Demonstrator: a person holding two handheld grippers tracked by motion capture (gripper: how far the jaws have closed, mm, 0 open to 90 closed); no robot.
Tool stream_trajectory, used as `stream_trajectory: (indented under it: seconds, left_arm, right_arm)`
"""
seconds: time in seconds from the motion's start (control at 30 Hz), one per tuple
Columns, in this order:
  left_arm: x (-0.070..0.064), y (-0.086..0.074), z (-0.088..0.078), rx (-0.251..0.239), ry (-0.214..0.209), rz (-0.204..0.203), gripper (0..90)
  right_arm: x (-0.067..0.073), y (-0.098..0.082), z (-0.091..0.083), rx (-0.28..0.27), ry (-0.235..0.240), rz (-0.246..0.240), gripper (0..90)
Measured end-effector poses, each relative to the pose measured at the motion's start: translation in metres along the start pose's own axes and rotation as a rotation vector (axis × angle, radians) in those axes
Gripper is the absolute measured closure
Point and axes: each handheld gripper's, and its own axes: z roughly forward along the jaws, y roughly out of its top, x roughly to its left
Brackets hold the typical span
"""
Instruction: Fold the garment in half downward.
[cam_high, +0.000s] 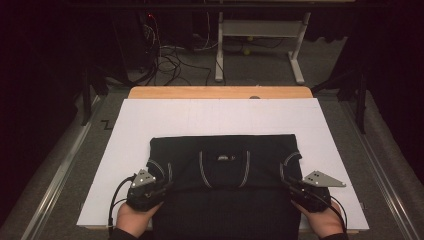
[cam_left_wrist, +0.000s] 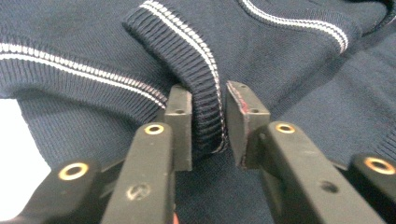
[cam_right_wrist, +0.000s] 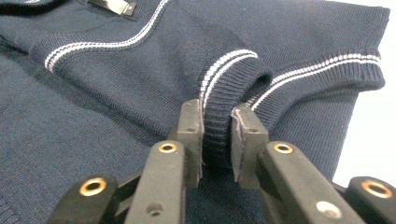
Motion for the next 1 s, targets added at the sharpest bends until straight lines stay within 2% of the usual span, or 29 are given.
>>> stream_trajectory:
  seconds: [0.17,0.27,0.4,0.43,0.5,0.57,0.67,0.77,0.87,1.0]
  left_arm:
    - [0.002,0.000,-0.008,-0.045,0.011,-0.017,57.0]
    - [0.002,0.002,-0.014,-0.082,0.029,-0.006,48.4]
    - [0.000,0.009,-0.016,-0.130,0.015,0.010,37.9]
    - [0.000,0.012,-0.015,-0.141,-0.006,0.024,35.7]
    - [-0.001,0.019,-0.012,-0.145,-0.012,0.052,35.3]
    - [-0.001,0.026,-0.009,-0.158,-0.030,0.051,35.3]
    - [-0.003,0.039,-0.001,-0.144,-0.046,0.054,29.7]
    - [-0.005,0.054,0.009,-0.125,-0.030,0.063,23.8]
    - [-0.005,0.067,0.020,-0.111,-0.016,0.064,23.0]
    - [-0.002,0.083,0.033,-0.081,-0.006,0.034,16.7]
  right_arm:
    - [0.000,0.001,-0.005,-0.017,-0.007,0.007,69.7]
    - [-0.001,0.003,-0.011,-0.044,-0.016,0.015,65.6]
    - [0.001,0.009,-0.016,-0.088,-0.013,0.013,57.9]
    - [0.002,0.011,-0.016,-0.098,-0.009,0.012,55.9]
    - [0.003,0.015,-0.014,-0.113,-0.003,0.009,50.5]
    - [0.005,0.019,-0.010,-0.118,0.015,0.004,45.9]
    - [0.007,0.029,0.000,-0.116,0.030,-0.014,38.7]
    - [0.009,0.042,0.011,-0.108,0.045,-0.025,32.3]
    - [0.011,0.053,0.022,-0.101,0.053,-0.002,24.0]
    - [0.014,0.066,0.038,-0.086,0.043,-0.004,19.2]
